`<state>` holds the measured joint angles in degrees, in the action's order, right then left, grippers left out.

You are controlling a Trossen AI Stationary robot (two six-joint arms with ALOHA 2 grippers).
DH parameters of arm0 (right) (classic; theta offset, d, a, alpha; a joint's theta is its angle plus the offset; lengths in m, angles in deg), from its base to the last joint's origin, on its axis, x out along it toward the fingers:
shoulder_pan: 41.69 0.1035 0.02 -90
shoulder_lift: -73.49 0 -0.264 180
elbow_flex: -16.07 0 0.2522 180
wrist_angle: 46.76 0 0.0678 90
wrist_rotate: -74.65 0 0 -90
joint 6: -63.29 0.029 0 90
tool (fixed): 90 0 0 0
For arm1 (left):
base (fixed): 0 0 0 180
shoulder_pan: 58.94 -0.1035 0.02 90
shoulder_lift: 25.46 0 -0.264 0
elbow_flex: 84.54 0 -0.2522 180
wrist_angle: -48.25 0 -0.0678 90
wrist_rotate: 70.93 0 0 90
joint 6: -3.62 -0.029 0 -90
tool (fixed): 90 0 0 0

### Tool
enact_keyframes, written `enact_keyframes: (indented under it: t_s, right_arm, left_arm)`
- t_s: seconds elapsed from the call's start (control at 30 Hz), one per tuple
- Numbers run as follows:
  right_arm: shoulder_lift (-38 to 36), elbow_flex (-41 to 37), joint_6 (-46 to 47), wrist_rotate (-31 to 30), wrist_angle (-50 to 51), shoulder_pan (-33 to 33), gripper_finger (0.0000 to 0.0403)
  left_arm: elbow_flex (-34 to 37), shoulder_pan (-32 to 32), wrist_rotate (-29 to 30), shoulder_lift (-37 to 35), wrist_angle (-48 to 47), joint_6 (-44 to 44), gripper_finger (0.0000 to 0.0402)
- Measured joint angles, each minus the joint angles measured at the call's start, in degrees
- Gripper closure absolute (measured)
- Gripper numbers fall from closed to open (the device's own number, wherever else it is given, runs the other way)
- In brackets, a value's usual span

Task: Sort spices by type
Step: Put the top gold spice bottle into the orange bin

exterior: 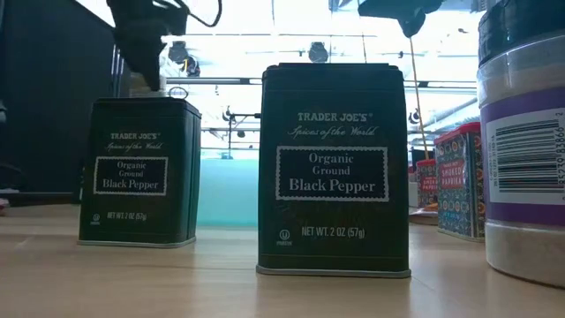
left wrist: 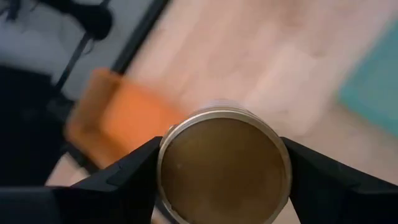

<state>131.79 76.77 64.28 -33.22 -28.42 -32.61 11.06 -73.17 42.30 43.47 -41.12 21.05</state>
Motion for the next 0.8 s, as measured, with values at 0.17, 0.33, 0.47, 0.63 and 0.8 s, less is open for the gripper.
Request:
enact_keyframes:
  t_s: [0.17, 0.33, 0.47, 0.63, 0.8]
  right_arm:
    - [0.0, 0.0, 0.0, 0.0, 0.19, -0.1, 0.0403]
    - [0.0, 0.0, 0.02, 0.0, 0.24, -0.1, 0.0403]
    - [0.0, 0.0, 0.02, 0.0, 0.24, -0.1, 0.0403]
    - [0.0, 0.0, 0.2, 0.0, 0.39, -0.08, 0.0403]
    - [0.0, 0.0, 0.9, 0.02, 0.83, -0.08, 0.0403]
  left_arm:
    - [-0.14, -11.26, -0.05, -0.03, -1.25, -4.3, 0.012]
    - [-0.14, -21.02, -1.03, -0.03, -1.09, -9.29, 0.012]
    - [-0.12, -27.52, -7.02, -0.03, 3.16, -13.46, 0.012]
    - [-0.12, -34.55, -15.35, -0.01, 7.33, -18.07, 0.012]
    - [-0.12, -40.27, -15.85, -0.01, 7.33, -21.4, 0.012]
